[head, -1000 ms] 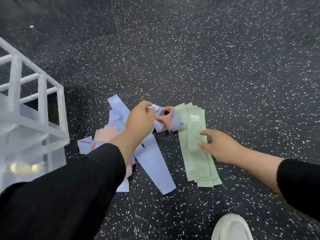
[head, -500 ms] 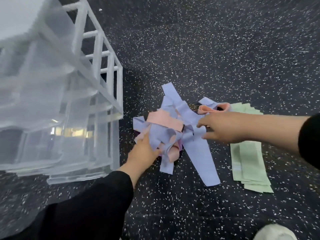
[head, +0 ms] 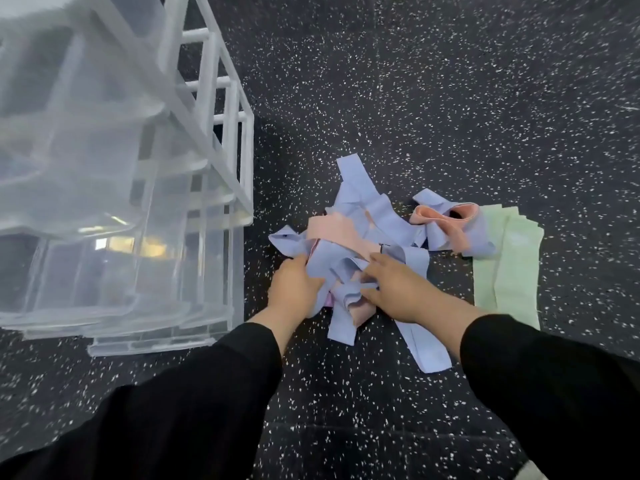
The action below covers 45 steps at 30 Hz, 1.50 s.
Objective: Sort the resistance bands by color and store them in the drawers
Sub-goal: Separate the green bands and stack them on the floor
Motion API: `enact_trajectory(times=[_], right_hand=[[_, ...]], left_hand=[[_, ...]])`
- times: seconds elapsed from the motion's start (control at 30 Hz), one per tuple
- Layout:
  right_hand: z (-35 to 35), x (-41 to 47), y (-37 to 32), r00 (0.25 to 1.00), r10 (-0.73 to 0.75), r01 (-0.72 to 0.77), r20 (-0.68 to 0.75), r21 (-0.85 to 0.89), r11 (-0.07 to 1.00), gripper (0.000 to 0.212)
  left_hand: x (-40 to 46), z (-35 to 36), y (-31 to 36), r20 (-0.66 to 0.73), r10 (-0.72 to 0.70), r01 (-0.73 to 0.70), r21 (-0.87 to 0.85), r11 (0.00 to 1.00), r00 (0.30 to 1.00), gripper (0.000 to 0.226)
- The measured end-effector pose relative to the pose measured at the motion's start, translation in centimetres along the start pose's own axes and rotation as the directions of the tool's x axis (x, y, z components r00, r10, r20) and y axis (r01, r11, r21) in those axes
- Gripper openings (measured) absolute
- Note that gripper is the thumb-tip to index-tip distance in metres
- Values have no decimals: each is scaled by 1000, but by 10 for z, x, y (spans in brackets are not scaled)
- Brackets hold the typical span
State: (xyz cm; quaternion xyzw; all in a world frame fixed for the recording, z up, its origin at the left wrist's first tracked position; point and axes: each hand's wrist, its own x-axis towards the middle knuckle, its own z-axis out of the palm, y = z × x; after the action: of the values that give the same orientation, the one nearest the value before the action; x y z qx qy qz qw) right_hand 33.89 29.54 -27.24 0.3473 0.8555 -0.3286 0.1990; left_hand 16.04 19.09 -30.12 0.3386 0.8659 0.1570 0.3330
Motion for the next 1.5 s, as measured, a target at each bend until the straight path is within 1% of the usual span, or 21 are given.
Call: enact_trajectory(times=[0.07,0.13,0.2,0.27,0.37,0.43,0.53,0.6,0.67,0.7,0.77,0.83,0.9,0.97,1.03,1.1,1.2,1.23,1.33,1.4,1.5], right_hand=[[11,-2,4,999,-32,32,-6,-50,998,29],[9,-1,6,997,-36,35,-70,-24,999,27],[-6,-2,4,986,26,-10,-165,97,995,20],[-24,-2,4,964,65,-10,-260,205,979,20],[-56,-6,-1,912,126,8,-391,324,946,16],[-72,-5,-3,887,199,-29,-417,378,925,19],[-85,7,0,858,193,23,-477,410,912,26],[-87,10,1,863,183,21,-471,395,918,35],[-86,11,6,886,179,-7,-428,373,928,41],[-85,11,10,896,182,-29,-404,357,934,42],[-80,12,23,906,209,-84,-368,327,941,38],[-74,12,37,881,279,-143,-381,347,927,32],[-68,10,49,847,335,-165,-412,394,904,32],[-61,8,61,871,310,-153,-382,389,909,37],[-52,7,69,920,271,-185,-284,295,938,53],[-42,6,74,940,271,-230,-207,201,952,69],[-28,4,72,968,219,-200,-121,148,968,73],[-24,5,71,977,188,-172,-97,156,973,72],[-19,5,66,987,142,-121,-75,236,964,67],[-19,7,64,989,125,-99,-83,264,959,60],[-18,11,59,988,87,-46,-124,301,953,24]], left_hand=[[-3,-1,6,9,15,-14,-60,998,1000,24],[-8,-6,14,-25,41,-44,-130,990,999,10],[-11,-16,28,-67,91,-101,-157,982,994,14],[-8,-29,43,-137,109,-136,-205,969,985,21],[2,-52,62,-240,106,-182,-323,929,965,11],[9,-69,73,-295,107,-218,-372,902,949,12],[16,-86,89,-320,79,-234,-480,845,944,13],[20,-86,91,-300,55,-225,-569,791,952,17],[22,-82,88,-224,60,-192,-634,749,973,29],[23,-78,86,-178,66,-163,-616,771,982,40],[22,-68,78,-132,41,-99,-471,876,990,55],[18,-57,68,-186,3,-71,-359,931,982,52],[16,-46,55,-221,-35,-40,-326,944,975,43],[15,-34,41,-180,-45,-10,-290,957,983,39],[13,-20,28,-90,31,-47,-182,982,995,42],[14,-6,19,41,123,-123,-9,992,991,46],[13,1,18,197,100,-140,197,970,975,56],[13,3,21,241,114,-175,249,953,964,60],[3,12,35,313,223,-317,291,903,923,61],[1,18,42,320,234,-330,290,898,918,58],[4,27,48,325,317,-425,353,833,891,61]])
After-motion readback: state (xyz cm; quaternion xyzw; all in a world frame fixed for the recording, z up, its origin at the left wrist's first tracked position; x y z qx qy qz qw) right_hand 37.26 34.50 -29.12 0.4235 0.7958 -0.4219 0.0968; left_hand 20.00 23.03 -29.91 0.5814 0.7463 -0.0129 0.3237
